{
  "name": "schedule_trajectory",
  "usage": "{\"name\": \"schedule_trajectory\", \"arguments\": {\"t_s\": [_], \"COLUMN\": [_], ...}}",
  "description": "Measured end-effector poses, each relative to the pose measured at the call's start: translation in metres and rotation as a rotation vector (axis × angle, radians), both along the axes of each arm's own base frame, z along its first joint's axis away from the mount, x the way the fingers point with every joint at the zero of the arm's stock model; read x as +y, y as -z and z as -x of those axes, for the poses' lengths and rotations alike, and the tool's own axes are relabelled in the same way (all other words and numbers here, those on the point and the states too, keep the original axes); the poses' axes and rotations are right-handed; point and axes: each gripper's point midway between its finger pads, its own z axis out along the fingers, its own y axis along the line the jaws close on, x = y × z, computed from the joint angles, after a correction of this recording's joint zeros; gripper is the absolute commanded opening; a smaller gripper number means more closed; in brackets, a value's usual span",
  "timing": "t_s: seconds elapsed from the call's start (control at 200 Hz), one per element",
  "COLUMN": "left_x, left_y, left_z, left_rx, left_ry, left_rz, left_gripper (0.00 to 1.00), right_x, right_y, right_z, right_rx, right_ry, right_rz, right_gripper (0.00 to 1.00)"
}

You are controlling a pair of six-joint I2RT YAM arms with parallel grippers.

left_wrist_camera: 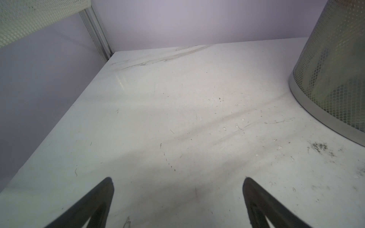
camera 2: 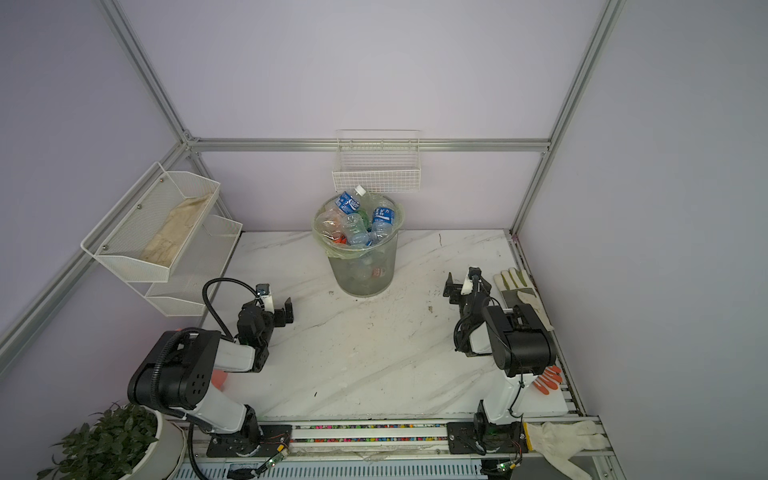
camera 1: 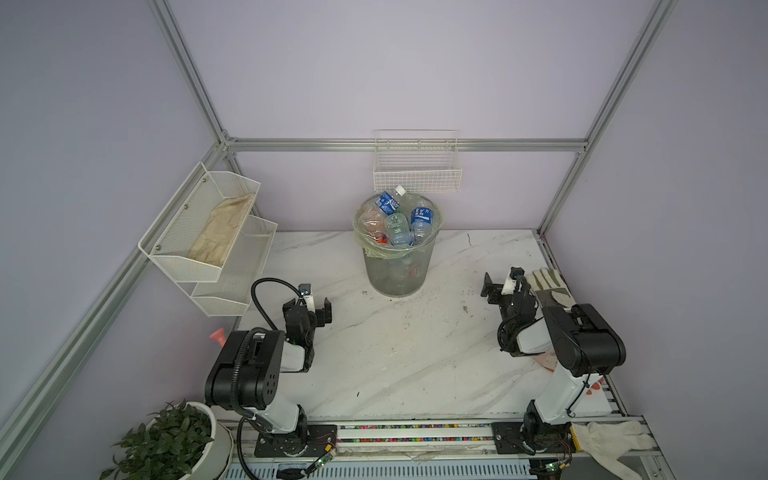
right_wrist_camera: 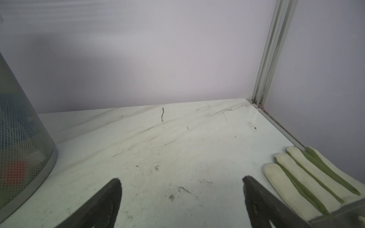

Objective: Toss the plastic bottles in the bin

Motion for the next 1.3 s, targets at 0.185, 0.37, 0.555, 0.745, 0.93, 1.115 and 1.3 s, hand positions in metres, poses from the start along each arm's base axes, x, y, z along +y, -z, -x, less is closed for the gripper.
{"name": "schedule_trajectory", "arguments": {"t_s": [0.185, 0.37, 0.555, 0.745, 0.93, 1.115, 1.3], "left_x": [0.0018, 0.0021, 0.0021, 0.0021, 0.0021, 0.0021, 0.0021], "left_y": [0.0001, 0.0002, 0.0003, 0.0012, 0.0018, 0.0018, 0.0018], "left_z": [0.0003, 0.0004, 0.0005, 0.0008, 0.001, 0.001, 0.001], "left_rx": [0.001, 0.001, 0.002, 0.006, 0.008, 0.008, 0.008], "left_ry": [-0.01, -0.012, -0.012, -0.012, -0.012, -0.012, -0.012], "left_rz": [-0.003, -0.004, -0.004, -0.004, -0.004, -0.004, -0.004], "left_gripper": [1.0, 1.0, 1.0, 1.0, 1.0, 1.0, 1.0], "right_x": [0.0001, 0.0001, 0.0001, 0.0001, 0.0001, 0.0001, 0.0001], "right_y": [0.0037, 0.0039, 0.004, 0.0042, 0.0047, 0.0047, 0.0048], "right_z": [-0.0001, 0.0, 0.0, 0.0, 0.0, 0.0, 0.0], "right_rx": [0.016, 0.017, 0.017, 0.018, 0.02, 0.02, 0.02], "right_ry": [0.0, 0.0, -0.001, 0.0, -0.001, -0.001, -0.001], "right_rz": [0.001, 0.001, 0.001, 0.002, 0.002, 0.002, 0.002], "right_gripper": [0.97, 0.97, 0.97, 0.97, 0.97, 0.97, 0.97]}}
